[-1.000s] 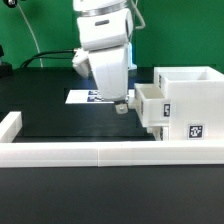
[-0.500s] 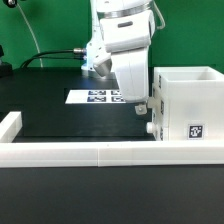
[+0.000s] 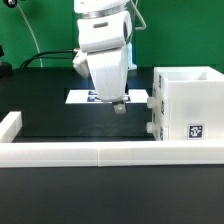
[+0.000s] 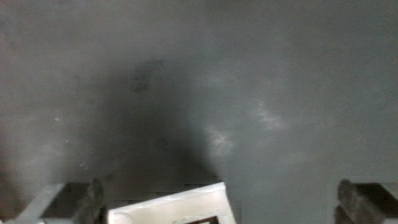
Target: Assemble drawer
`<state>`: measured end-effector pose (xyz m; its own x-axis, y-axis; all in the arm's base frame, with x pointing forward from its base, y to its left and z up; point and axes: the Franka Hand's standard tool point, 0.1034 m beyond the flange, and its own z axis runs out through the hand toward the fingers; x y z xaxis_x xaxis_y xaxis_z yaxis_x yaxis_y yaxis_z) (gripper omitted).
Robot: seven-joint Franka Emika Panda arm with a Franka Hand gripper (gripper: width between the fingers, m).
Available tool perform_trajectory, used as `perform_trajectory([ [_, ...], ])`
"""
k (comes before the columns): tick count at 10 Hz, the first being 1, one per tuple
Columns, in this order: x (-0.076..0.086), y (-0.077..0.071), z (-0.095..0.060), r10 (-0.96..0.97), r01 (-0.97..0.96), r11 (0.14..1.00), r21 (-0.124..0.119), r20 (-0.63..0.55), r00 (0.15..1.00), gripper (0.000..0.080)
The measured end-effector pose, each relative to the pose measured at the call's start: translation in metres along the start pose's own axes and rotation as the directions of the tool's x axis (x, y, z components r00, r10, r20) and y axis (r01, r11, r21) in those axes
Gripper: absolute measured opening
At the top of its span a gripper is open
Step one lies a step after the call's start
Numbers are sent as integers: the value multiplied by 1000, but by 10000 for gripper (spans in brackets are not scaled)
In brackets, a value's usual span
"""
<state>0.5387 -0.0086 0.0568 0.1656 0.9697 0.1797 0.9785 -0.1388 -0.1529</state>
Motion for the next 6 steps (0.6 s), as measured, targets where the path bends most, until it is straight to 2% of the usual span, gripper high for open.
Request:
perform_trajectory([
  [6,-1,-1,2,3,-3,1000,4,-1,1000,649],
])
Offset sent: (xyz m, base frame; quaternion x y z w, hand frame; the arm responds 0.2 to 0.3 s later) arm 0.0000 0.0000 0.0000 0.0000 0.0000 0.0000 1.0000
